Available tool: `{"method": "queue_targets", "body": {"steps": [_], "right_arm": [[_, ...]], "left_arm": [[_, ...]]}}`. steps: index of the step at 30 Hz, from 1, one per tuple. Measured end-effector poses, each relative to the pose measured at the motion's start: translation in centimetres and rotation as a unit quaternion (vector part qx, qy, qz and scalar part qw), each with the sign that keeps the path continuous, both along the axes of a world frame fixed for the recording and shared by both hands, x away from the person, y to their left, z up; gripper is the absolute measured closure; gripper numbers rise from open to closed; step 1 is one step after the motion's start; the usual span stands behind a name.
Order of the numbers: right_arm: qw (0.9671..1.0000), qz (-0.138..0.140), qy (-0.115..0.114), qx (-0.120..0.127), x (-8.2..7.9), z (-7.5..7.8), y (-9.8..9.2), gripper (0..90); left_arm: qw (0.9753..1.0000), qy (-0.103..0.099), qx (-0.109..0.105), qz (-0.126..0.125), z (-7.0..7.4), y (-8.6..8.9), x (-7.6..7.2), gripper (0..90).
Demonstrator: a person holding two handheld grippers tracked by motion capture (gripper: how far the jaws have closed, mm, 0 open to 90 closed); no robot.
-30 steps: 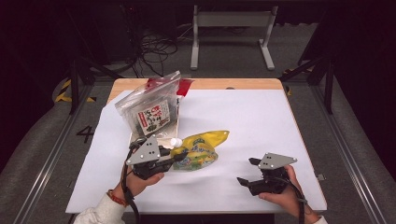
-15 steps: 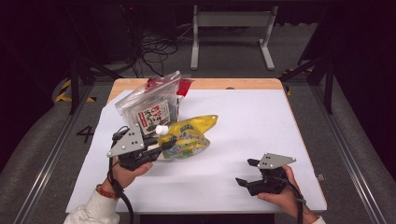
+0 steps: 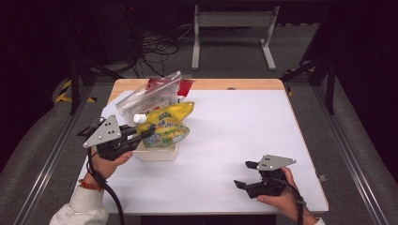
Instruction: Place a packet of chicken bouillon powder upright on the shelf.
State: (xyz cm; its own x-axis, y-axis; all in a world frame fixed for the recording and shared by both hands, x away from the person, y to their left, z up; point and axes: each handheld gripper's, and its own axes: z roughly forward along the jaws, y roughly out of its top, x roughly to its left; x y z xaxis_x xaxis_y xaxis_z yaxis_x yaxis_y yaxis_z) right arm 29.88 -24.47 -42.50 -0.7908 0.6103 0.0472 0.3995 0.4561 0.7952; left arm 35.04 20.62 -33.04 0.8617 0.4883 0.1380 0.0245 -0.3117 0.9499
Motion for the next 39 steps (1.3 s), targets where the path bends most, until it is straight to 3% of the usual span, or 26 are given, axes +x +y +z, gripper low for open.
{"method": "queue_targets", "body": {"steps": [7,14,27,39], "right_arm": [[0.9999,-0.011,-0.008,0.003,0.1,-0.1,-0.3,20.4],[0.9999,-0.005,-0.001,0.009,0.1,-0.1,-0.2,20.0],[1.0,0.002,-0.001,0.006,0.0,-0.2,0.1,19.8],[1.0,0.005,-0.001,0.001,0.0,-0.3,0.2,19.6]], "left_arm": [[0.9995,0.023,0.023,0.0,-1.2,1.6,0.8,83.0],[0.999,0.035,0.029,0.001,-2.0,2.7,1.1,83.1],[0.9967,0.058,0.056,0.008,-3.6,2.2,1.7,83.2],[0.9953,0.073,0.058,0.026,-4.7,2.4,2.1,83.3]]}}
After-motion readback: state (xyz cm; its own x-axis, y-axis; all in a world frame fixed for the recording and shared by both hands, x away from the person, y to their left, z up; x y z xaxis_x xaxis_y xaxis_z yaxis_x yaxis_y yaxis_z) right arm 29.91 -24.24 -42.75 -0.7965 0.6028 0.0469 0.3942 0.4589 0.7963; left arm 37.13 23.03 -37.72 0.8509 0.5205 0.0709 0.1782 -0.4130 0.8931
